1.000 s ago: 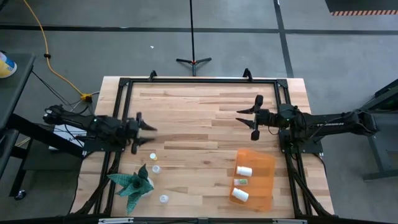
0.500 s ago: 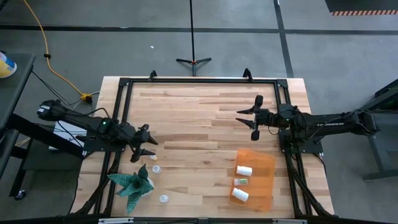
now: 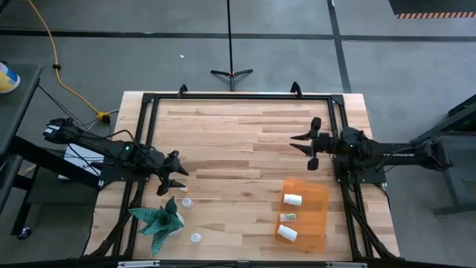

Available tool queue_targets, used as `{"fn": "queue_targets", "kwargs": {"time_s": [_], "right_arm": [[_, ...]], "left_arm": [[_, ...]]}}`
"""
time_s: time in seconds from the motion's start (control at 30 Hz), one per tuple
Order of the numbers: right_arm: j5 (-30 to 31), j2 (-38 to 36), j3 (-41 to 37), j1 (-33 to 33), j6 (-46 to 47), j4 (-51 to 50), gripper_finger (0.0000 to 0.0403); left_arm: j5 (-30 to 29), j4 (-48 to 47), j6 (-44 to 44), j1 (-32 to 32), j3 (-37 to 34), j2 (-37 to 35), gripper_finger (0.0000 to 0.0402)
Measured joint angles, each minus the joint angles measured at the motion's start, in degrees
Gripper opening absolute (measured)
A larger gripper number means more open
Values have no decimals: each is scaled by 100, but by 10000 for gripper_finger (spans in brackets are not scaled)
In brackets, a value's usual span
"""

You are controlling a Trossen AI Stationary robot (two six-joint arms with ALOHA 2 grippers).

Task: Pick and place pill bottles into a basket
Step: Put the yellow medicine bottle into the orange bin

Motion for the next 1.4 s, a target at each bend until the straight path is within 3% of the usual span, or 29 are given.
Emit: {"fn": "queue_targets", "kwargs": {"time_s": [0.17, 0.33, 1.4], "right_arm": [[93, -679, -665, -3, 86, 638, 85], [309, -986, -933, -3, 339, 853, 85], [453, -971, -929, -3, 290, 832, 85]], "left_arm": [[34, -3, 87, 0, 0, 0, 285], [423, -73, 90, 0, 0, 0, 285], [422, -403, -199, -2, -2, 258, 285]]}}
